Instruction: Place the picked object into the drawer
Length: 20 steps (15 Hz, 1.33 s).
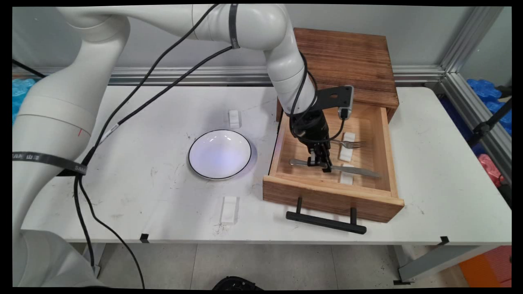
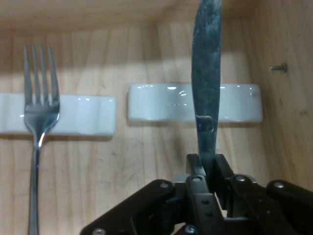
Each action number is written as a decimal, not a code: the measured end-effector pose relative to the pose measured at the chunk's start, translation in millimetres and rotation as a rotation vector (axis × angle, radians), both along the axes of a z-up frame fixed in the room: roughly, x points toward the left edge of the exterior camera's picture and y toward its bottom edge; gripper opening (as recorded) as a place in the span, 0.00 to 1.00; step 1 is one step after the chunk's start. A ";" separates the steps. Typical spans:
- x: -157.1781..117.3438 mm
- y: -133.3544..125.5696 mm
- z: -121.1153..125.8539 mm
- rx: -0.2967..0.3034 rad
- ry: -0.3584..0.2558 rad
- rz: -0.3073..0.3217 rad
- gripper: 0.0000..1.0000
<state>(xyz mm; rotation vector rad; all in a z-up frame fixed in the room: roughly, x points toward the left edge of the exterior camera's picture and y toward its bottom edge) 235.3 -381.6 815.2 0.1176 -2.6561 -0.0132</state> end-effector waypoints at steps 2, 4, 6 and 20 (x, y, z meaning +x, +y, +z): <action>-1.5 -0.1 -3.6 0.002 -0.001 0.003 0.00; -3.1 0.6 -7.6 0.007 -0.003 0.005 0.00; -4.3 1.5 -10.6 0.011 -0.004 0.007 0.00; -8.4 1.9 -24.4 0.023 -0.011 0.030 0.00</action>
